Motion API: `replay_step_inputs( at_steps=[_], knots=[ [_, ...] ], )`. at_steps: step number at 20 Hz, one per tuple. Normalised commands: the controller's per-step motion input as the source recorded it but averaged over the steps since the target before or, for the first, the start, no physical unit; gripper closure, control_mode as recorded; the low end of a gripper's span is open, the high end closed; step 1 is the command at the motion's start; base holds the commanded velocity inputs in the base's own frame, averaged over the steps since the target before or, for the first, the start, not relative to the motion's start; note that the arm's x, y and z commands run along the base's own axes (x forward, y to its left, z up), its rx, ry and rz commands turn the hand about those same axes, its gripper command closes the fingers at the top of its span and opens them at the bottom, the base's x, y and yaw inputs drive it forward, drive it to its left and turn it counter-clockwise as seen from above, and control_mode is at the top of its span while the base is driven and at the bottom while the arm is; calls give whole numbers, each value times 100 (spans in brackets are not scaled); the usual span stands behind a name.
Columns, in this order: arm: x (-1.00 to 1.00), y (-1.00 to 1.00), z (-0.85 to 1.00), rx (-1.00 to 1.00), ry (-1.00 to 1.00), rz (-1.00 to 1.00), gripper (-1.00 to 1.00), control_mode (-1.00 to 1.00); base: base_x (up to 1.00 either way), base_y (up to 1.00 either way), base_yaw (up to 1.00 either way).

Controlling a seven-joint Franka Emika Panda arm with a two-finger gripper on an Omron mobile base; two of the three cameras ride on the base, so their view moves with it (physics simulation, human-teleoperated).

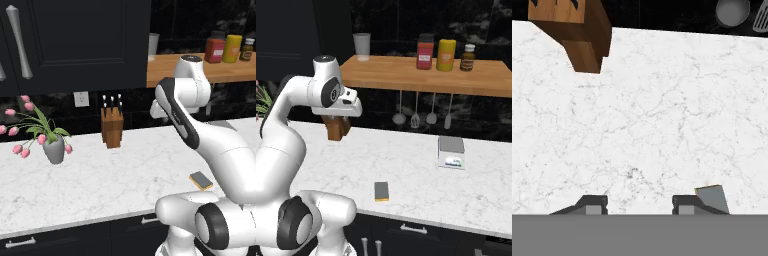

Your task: Pick up the sponge from the counter and clean the cutting board by briefly scrubbing or pressing down on the cutting board. Once finished, release the sponge.

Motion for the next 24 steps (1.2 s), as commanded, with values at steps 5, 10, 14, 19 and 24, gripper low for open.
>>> replay_step_inputs(
  at_steps=[5,10,14,19,24],
  knots=[
    [-4,-5,-18,0,2,2,-100,-100,0,0,0],
    [-14,-23,-82,0,9,0,-100,-100,0,0,0],
    [0,-84,-94,0,16,-1,-100,-100,0,0,0],
    [0,-93,-100,0,29,-2,-100,-100,0,0,0],
    [0,-76,-87,1,32,0,-100,-100,0,0,0]
  ],
)
